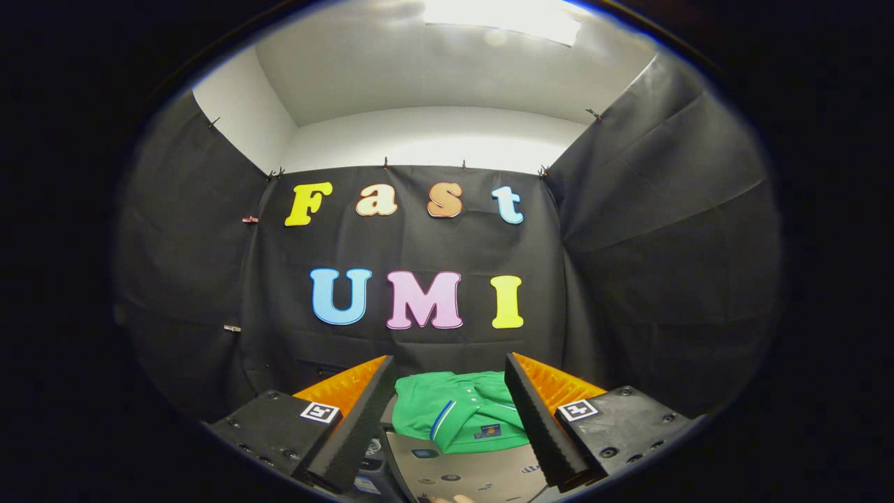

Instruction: Put the clothes into the washing machine and then close the washing machine lid.

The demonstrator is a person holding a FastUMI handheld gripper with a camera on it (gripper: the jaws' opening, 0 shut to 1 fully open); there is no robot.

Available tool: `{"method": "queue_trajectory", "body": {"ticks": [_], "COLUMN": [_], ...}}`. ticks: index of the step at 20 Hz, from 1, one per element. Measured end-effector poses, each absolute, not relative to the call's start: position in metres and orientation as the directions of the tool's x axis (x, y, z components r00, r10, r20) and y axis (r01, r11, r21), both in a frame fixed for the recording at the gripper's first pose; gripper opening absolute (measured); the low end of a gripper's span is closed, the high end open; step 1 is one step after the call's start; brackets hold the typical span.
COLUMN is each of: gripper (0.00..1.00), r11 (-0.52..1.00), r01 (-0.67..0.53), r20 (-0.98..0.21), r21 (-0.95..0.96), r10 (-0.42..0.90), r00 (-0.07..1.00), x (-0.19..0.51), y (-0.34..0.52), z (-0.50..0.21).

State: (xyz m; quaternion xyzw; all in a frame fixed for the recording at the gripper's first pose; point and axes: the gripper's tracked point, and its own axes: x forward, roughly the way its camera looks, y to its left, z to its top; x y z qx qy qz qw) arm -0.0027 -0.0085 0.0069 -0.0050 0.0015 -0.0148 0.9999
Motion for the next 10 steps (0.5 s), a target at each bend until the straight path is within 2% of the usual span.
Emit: {"method": "queue_trajectory", "body": {"ticks": [10], "gripper": [0.97], "r11": [0.997], "r01": [0.069], "r20": [-0.006], "r21": [-0.026], "r10": [-0.069], "r00": [0.998], "x": [-0.004], "y": [-0.017], "z": [0.015]}}
